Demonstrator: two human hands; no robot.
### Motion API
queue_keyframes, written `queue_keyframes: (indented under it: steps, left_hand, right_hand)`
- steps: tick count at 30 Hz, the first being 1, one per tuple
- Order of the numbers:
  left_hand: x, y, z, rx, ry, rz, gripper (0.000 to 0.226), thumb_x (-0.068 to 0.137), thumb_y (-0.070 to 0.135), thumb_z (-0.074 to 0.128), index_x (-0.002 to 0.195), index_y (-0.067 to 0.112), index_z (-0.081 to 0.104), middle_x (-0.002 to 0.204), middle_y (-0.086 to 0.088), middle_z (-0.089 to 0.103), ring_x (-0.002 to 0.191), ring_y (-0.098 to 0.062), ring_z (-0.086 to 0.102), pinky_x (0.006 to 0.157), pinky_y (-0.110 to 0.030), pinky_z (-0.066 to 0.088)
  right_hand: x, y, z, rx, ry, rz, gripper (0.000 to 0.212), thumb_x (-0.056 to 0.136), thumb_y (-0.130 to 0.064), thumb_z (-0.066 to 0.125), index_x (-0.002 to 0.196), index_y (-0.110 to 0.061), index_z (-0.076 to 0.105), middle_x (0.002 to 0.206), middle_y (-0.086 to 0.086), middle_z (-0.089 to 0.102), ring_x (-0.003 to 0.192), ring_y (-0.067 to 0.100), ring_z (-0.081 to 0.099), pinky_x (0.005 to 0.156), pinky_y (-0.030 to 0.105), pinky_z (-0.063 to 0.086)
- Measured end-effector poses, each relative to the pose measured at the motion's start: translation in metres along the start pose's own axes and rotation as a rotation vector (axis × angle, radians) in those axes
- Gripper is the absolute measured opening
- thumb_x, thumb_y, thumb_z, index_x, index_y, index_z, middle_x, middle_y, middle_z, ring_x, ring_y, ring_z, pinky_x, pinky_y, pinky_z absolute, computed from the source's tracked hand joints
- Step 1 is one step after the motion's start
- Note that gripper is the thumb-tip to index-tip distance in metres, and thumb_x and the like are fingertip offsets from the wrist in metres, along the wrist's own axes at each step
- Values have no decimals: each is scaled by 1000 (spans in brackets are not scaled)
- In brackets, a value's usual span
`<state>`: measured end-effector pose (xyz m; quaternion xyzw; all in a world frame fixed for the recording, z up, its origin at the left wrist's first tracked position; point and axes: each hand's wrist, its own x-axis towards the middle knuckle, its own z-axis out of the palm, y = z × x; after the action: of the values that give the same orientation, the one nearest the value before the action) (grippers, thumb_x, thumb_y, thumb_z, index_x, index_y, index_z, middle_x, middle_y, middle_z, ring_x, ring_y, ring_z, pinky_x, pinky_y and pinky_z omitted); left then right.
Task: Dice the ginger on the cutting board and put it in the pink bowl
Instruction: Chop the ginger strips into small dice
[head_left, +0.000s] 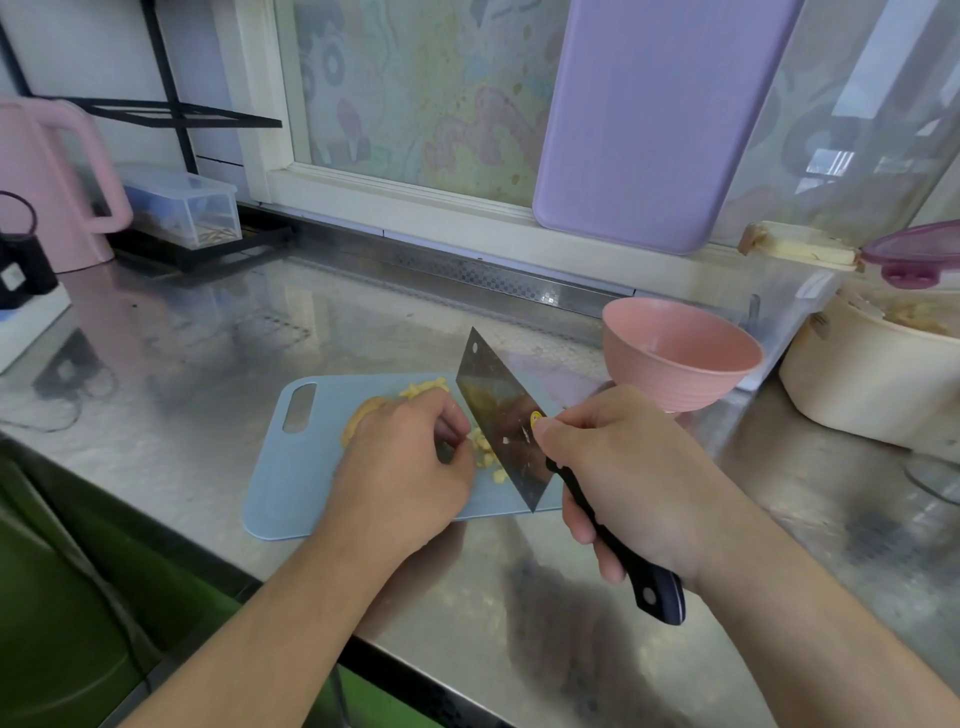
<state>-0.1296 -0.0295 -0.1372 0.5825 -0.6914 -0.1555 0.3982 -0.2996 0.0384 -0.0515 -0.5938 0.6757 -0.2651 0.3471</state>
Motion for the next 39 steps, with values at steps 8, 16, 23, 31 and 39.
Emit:
queue_keyframes:
  steps: [8, 16, 23, 31, 39]
  left_hand:
    - [1, -3, 4, 11, -9, 94, 14, 85, 26, 77, 85, 34, 66, 83, 25, 65, 90, 2, 60, 78, -30, 54]
    - [3, -3, 5, 41, -36, 105, 17, 87, 32, 80, 88, 37, 64, 87, 27, 60, 90, 12, 53, 73, -20, 44]
    - [4, -3, 3, 5, -14, 96, 18, 86, 18, 78, 79, 30, 66, 77, 23, 64, 88, 8, 59, 66, -5, 41]
    - [3, 0, 1, -42, -26, 80, 23, 84, 14, 80, 75, 29, 65, 71, 21, 63, 86, 10, 59, 65, -3, 40]
    - [3, -1, 2, -41, -25, 61, 21, 82, 14, 80, 74, 27, 65, 72, 14, 65, 85, 2, 60, 63, -7, 42]
  right_hand:
    - [1, 2, 0, -18, -8, 23, 39, 109, -27, 47, 77, -8, 57, 46, 10, 57, 27, 24, 47, 46, 28, 41]
    - [2, 3, 0, -25, -16, 19, 37, 109, -26, 46, 79, -7, 58, 47, 10, 57, 27, 23, 47, 43, 25, 39]
    - [0, 2, -3, -15, -8, 9, 39, 110, -29, 47, 89, 1, 60, 46, 10, 56, 27, 23, 46, 43, 24, 39]
    - [0, 1, 0, -17, -19, 8, 37, 109, -28, 47, 83, -4, 59, 47, 10, 57, 28, 23, 47, 45, 26, 40]
    - [1, 2, 4, -47, -30, 17, 36, 108, -26, 46, 79, -7, 53, 47, 10, 56, 26, 24, 48, 46, 28, 40]
